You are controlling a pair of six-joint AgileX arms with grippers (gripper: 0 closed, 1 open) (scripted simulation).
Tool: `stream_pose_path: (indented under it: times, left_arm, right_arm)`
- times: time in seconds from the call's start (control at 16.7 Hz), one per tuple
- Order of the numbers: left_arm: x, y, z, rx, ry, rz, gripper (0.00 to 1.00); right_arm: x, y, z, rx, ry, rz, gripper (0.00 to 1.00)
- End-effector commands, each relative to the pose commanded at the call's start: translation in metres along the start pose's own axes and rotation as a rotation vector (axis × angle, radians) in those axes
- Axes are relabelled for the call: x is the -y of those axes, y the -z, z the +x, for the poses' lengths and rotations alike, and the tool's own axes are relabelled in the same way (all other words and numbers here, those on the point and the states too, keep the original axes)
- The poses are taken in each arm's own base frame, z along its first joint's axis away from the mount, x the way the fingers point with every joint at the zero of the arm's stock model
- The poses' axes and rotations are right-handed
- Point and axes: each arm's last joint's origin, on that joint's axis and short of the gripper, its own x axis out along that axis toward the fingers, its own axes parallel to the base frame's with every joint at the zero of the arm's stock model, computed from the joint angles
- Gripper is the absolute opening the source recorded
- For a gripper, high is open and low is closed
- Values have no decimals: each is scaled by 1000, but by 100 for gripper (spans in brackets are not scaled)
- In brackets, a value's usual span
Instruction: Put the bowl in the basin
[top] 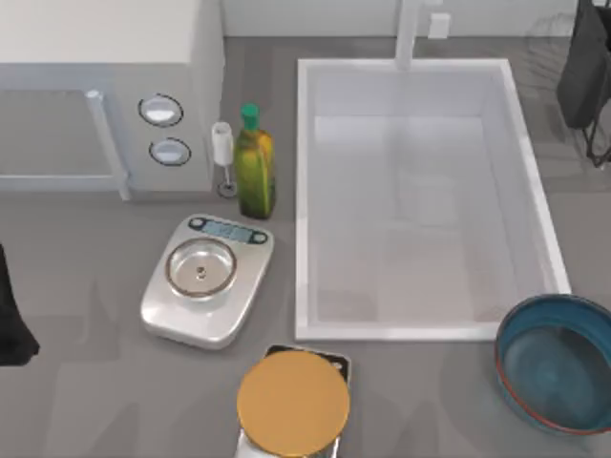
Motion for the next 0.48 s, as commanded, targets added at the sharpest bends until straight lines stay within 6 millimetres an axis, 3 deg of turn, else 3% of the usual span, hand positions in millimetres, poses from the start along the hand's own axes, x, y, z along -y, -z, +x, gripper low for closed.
stream_pose_path:
  times: [0.18,0.48]
  left_arm:
    - [0,0,0,0,0,0,100]
    - [0,0,0,0,0,0,100]
  right_arm:
    - [-4,-20,12,-291,-8,16,100]
    - [-14,-42,53,-838,7,22,100]
